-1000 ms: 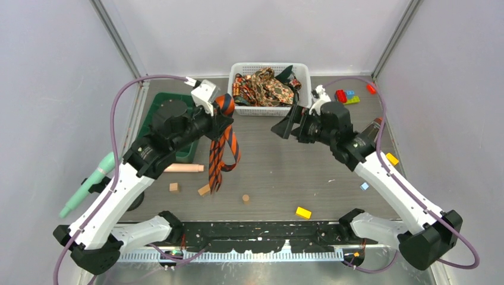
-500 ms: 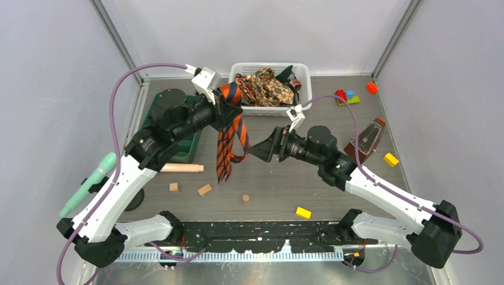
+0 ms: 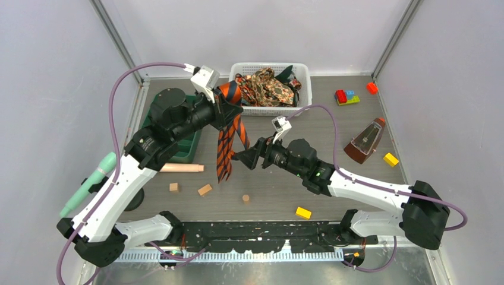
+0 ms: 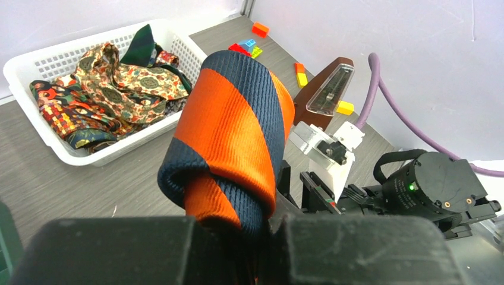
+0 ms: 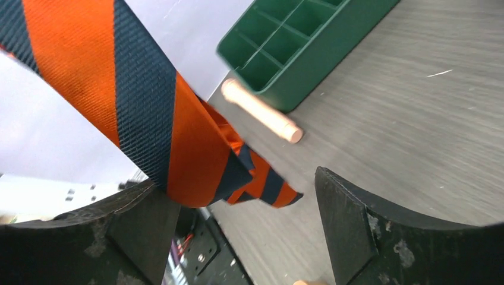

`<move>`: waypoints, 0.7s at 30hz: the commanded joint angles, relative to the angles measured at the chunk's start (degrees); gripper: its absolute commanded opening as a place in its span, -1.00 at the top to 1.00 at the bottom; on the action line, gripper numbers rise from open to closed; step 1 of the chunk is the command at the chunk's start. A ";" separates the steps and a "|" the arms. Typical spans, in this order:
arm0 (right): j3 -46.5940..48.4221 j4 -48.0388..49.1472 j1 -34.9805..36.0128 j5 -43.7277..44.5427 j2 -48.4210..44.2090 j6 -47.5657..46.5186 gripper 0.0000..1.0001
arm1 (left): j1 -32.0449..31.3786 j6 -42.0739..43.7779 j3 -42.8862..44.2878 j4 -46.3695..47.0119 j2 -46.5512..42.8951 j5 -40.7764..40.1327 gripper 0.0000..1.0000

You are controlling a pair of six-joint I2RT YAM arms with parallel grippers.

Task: Roll the ties
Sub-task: Flatten out the tie at the center of the board.

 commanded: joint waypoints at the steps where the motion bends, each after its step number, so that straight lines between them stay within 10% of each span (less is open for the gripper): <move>1: 0.33 7.00 1.18 11.84 1.09 0.02 -0.68 | 0.26 -1.10 1.56 4.28 -1.11 -1.55 1.00; 21: 6.82 9.24 8.31 33.99 12.31 2.38 -0.11 | 0.26 -7.07 -8.25 8.11 -8.76 -22.41 1.00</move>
